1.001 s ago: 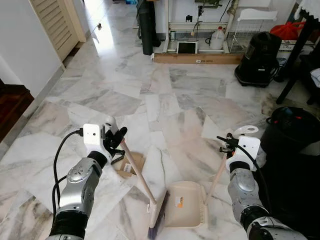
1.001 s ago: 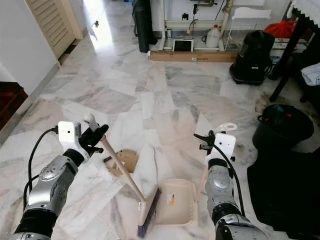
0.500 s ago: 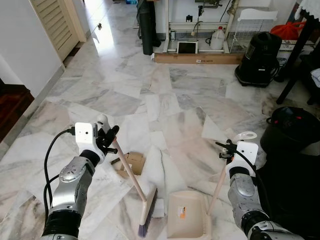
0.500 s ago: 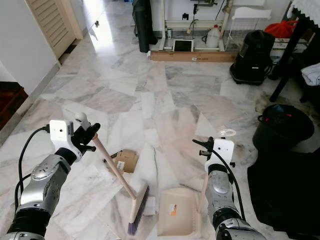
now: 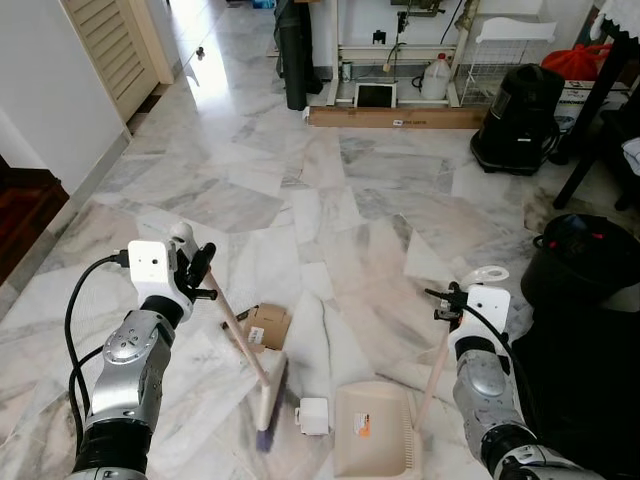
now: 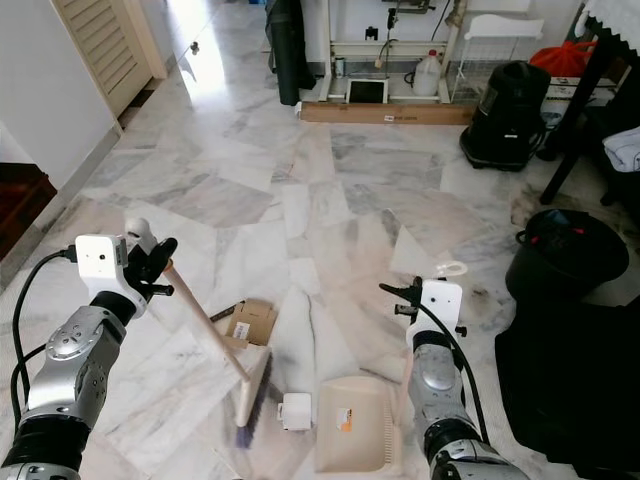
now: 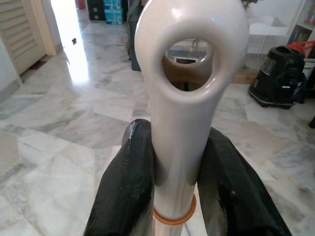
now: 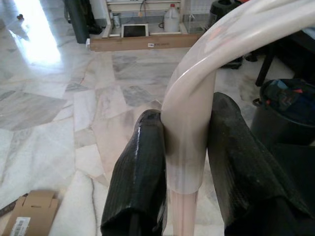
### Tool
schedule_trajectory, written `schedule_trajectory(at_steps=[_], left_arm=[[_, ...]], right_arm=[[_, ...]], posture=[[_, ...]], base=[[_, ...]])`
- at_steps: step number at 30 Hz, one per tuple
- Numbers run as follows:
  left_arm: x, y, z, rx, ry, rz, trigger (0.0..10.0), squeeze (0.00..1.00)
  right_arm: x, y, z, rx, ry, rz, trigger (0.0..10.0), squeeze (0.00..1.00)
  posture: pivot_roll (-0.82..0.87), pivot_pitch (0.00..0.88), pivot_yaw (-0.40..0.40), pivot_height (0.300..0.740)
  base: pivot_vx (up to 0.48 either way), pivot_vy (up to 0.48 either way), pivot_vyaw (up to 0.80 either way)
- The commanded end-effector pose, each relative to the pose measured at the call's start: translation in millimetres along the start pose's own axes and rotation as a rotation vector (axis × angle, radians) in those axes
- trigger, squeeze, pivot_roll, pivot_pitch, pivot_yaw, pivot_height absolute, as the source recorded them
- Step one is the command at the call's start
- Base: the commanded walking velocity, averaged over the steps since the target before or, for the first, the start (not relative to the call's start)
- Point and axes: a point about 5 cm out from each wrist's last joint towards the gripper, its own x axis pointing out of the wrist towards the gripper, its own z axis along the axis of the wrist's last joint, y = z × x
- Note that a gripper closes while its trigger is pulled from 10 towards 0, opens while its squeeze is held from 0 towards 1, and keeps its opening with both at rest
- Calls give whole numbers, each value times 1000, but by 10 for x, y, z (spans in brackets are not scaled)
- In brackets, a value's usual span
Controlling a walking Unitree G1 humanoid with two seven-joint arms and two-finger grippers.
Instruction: Sweep floor
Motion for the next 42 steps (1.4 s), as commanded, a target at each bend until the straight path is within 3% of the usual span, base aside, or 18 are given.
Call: schedule_trajectory(at_steps=[1, 19, 42], left_arm=[[3, 65, 88, 19, -42, 19, 10000, 0], [-3, -37, -68, 35, -12, -1, 10000, 0], [55, -155, -277, 32, 20, 7, 10000, 0]], right_arm=[[-69, -1, -118, -14, 46, 6, 10000, 0], [-165, 57, -241, -29, 82, 33, 10000, 0], [-155, 71, -214, -20, 67, 37, 10000, 0]], posture=[[121, 73, 77, 740], [104, 37, 79, 740], [91, 79, 77, 740]], base=[[0, 0, 0], [0, 0, 0], [0, 0, 0]])
